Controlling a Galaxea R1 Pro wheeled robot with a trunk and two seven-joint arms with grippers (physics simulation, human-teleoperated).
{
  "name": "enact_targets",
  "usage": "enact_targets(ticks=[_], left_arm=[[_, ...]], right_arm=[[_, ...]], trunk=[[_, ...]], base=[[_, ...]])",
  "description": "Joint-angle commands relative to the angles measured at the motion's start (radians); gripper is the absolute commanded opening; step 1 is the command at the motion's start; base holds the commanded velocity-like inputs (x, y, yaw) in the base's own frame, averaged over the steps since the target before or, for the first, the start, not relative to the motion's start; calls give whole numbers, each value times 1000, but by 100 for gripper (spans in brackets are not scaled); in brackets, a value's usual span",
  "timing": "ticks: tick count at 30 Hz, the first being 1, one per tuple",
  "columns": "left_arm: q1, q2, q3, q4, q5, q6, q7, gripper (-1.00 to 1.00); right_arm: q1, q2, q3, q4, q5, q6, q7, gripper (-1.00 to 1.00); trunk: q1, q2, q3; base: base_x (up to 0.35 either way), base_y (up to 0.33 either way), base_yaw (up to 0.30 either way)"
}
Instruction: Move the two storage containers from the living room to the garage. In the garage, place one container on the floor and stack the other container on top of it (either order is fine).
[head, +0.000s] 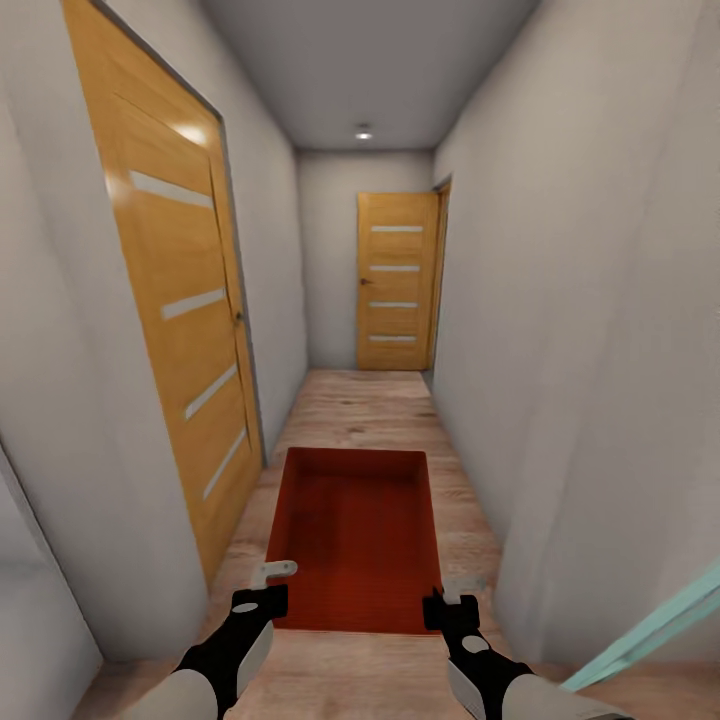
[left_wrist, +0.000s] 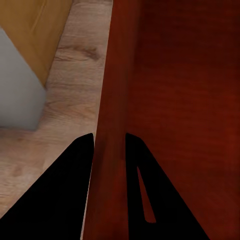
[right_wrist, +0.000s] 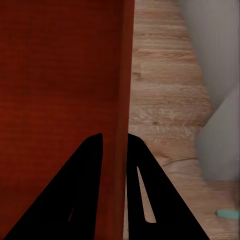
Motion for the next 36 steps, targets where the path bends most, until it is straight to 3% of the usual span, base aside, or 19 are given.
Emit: enact_targets(ticks=[1,36], left_arm=[[0,-1,11,0,8,6,4,-100],[0,-1,11,2,8,6,7,-100]], right_arm=[[-2,0,-25,-2,-5,-6,-7,-100],[-2,0,-25,-2,-5,-6,-8,-100]], trunk=[[1,-1,-1],[1,-1,-1]], base=[[321,80,-90],[321,54,-6]])
